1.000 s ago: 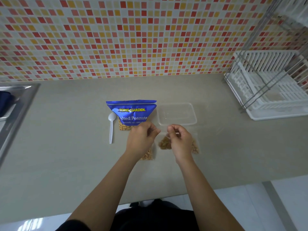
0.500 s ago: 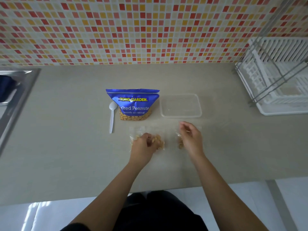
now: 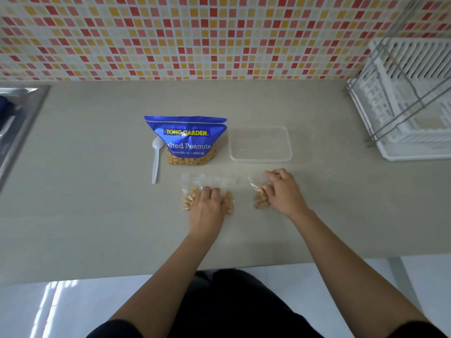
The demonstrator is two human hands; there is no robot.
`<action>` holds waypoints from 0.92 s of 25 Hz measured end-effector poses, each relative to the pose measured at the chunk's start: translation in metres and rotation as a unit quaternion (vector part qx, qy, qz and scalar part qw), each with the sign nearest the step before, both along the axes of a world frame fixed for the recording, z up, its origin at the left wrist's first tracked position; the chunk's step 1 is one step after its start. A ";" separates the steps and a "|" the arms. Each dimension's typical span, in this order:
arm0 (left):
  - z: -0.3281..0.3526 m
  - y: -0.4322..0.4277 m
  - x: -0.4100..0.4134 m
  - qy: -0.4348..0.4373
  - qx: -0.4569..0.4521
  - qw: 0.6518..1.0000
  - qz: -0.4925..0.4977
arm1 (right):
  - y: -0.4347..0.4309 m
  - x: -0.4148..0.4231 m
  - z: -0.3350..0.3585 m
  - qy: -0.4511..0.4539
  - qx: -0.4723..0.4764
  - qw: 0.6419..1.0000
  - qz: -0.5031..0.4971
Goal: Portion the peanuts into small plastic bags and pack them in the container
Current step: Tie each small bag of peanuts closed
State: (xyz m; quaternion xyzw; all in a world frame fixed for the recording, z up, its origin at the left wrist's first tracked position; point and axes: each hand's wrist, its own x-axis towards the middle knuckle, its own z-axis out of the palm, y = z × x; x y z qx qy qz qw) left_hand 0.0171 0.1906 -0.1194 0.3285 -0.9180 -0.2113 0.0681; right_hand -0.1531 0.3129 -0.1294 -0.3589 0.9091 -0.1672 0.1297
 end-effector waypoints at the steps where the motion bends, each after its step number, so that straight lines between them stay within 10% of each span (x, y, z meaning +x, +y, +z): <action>1: -0.003 0.000 0.001 0.008 -0.015 1.000 0.001 | -0.001 -0.001 0.000 -0.002 0.018 1.000 0.001; 10: 0.013 0.006 -0.018 0.108 0.032 0.992 -0.049 | -0.005 -0.013 0.001 -0.026 0.011 0.999 0.021; 15: 0.025 0.008 -0.040 0.119 0.219 0.967 0.043 | 0.001 0.001 0.012 -0.102 -0.128 0.986 -0.007; 23: 0.057 -0.001 -0.054 0.217 0.465 0.858 0.023 | 0.008 0.013 0.058 -0.383 -0.354 0.841 -0.140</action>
